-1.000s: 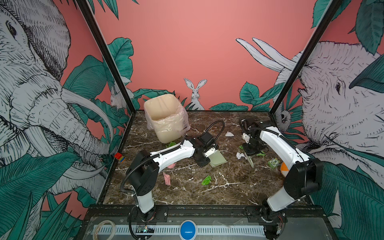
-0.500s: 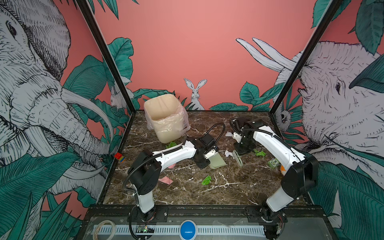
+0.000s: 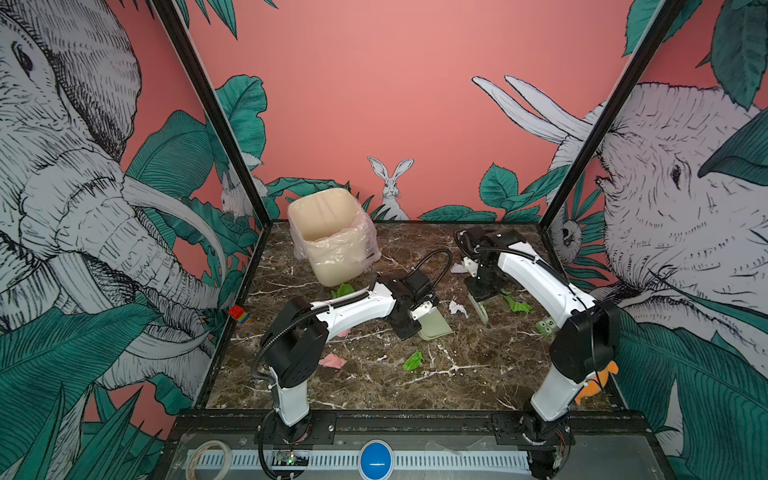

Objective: Sweep away the paper scraps from the table

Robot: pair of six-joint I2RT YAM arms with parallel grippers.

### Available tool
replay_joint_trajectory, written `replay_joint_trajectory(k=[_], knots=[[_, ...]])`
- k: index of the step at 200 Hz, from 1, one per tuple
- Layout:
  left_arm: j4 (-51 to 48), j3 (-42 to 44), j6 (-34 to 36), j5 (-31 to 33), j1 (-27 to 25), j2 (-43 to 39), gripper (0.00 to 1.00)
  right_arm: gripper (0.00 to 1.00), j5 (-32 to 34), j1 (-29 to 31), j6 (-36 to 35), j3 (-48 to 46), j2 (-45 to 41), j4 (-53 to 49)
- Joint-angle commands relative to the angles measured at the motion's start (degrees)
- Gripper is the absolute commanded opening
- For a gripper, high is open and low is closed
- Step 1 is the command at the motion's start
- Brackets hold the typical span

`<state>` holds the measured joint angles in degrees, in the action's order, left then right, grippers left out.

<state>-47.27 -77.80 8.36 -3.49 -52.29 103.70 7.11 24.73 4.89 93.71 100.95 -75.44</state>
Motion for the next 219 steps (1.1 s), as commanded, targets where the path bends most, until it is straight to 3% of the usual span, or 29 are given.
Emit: replay_joint_trajectory(k=[1,65,148,219], knots=[[0.75,-0.01,0.78,1.56,-0.70,0.66,0.10,0.00,0.98,-0.11,-1.00,2.60,1.16,-0.78],[5.28,1.58,1.31,4.43,-1.23,1.72,0.10,0.00,0.07,-0.03,-1.13,3.89,3.28,-0.06],[6.37,1.76,1.02,3.44,-1.32,2.67,0.10,0.00,-3.04,1.75,-1.00,4.00,4.19,-0.63],[5.98,1.58,0.99,3.31,-1.32,3.68,0.10,0.00,-9.37,5.28,0.34,3.98,2.87,-1.25]])
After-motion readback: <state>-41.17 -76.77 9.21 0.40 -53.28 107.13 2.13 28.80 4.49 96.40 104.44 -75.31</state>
